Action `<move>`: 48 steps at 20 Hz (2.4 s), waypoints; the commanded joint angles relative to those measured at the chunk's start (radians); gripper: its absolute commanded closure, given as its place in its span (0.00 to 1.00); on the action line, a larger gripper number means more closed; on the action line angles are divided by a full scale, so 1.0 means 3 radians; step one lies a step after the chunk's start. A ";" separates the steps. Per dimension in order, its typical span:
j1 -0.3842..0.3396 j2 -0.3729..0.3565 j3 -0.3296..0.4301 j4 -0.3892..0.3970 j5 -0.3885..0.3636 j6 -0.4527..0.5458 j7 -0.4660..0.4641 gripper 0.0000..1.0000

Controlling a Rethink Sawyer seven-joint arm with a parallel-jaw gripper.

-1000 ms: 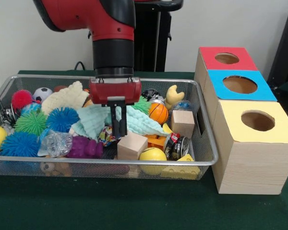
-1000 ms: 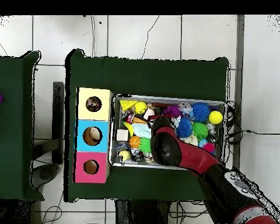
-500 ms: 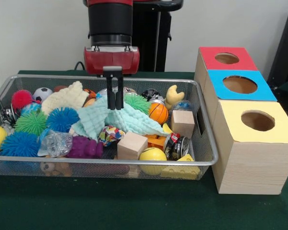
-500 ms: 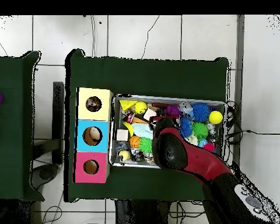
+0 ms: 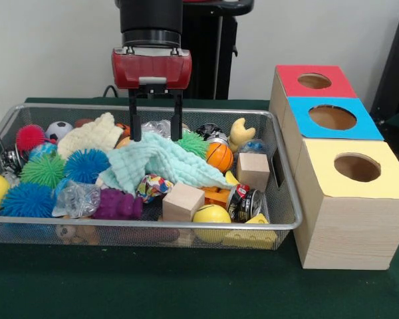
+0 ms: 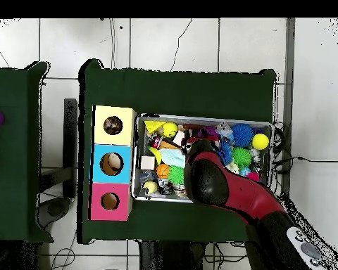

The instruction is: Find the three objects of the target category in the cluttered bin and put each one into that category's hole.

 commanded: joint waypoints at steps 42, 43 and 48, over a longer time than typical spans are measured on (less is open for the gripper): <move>0.0019 0.0860 0.0009 -0.0330 -0.0111 -0.0547 0.0781 0.00; 0.0058 0.0825 -0.0014 -0.0308 -0.0073 -0.0543 0.0799 0.00; 0.0134 0.0794 -0.0069 -0.0282 -0.0021 -0.0577 0.0832 0.00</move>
